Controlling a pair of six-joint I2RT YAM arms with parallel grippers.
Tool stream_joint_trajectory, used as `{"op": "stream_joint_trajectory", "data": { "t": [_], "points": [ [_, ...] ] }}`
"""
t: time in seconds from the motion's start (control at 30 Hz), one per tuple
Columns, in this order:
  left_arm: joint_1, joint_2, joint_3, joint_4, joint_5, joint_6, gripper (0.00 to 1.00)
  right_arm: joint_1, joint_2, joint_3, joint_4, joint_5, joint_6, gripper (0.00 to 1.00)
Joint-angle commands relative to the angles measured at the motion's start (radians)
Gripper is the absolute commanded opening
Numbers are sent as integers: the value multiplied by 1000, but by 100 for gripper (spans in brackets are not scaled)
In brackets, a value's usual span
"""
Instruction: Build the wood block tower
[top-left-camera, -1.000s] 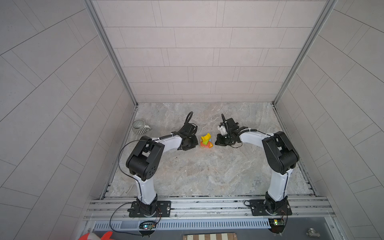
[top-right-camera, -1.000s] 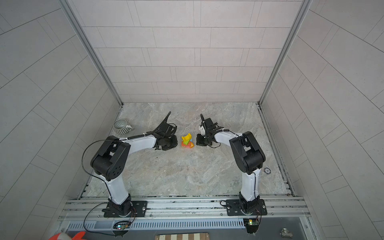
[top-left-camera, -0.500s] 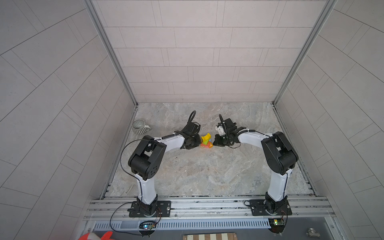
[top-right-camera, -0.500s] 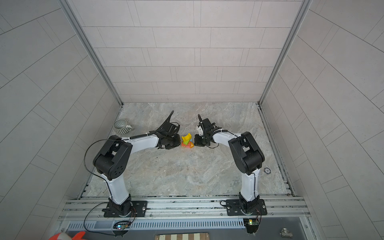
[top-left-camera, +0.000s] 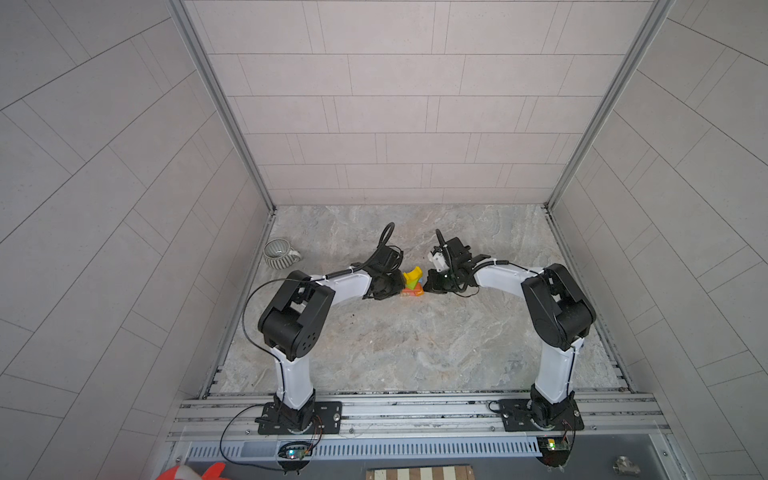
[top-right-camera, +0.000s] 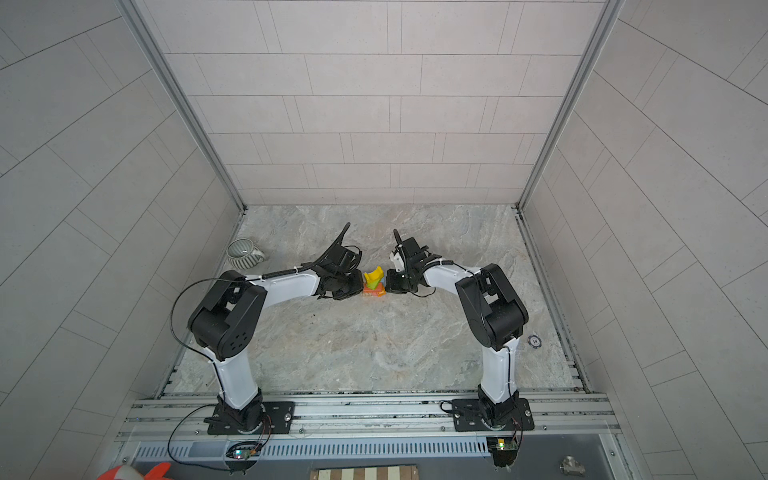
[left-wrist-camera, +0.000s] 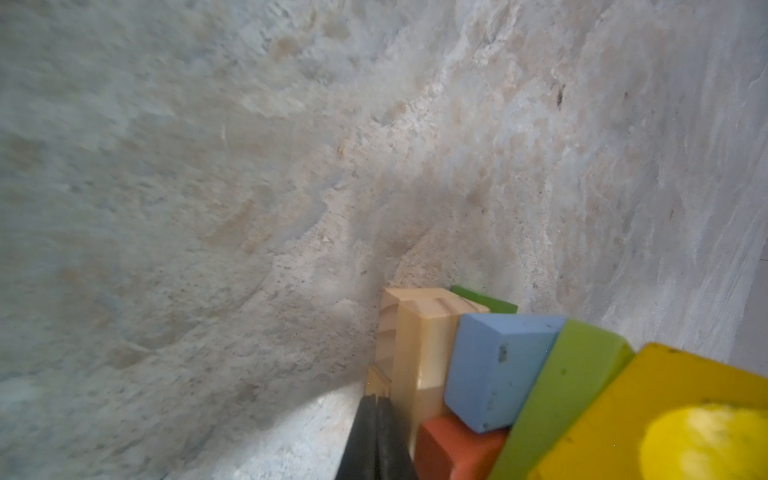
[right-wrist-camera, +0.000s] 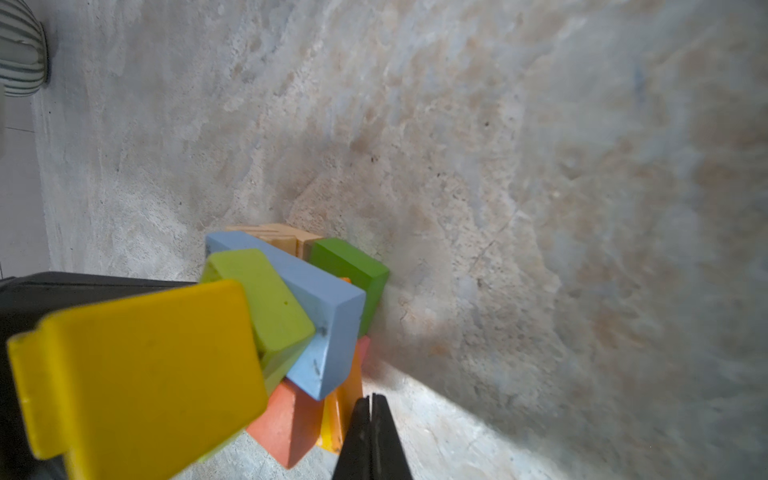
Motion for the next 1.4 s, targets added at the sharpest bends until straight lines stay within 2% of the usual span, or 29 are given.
{"op": "stream_joint_trajectory", "data": {
  "t": [0.0, 0.73, 1.0, 1.37],
  "points": [
    [-7, 12, 10, 10, -3, -6, 0, 8, -3, 0, 10, -8, 15, 0],
    [-7, 4, 6, 8, -7, -6, 0, 21, 1, -16, 60, -35, 51, 0],
    [-2, -16, 9, -17, -15, 7, 0, 14, -14, -6, 24, -20, 35, 0],
    [48, -74, 8, -54, -30, 35, 0, -38, -39, 9, -39, -20, -2, 0]
  ]
}}
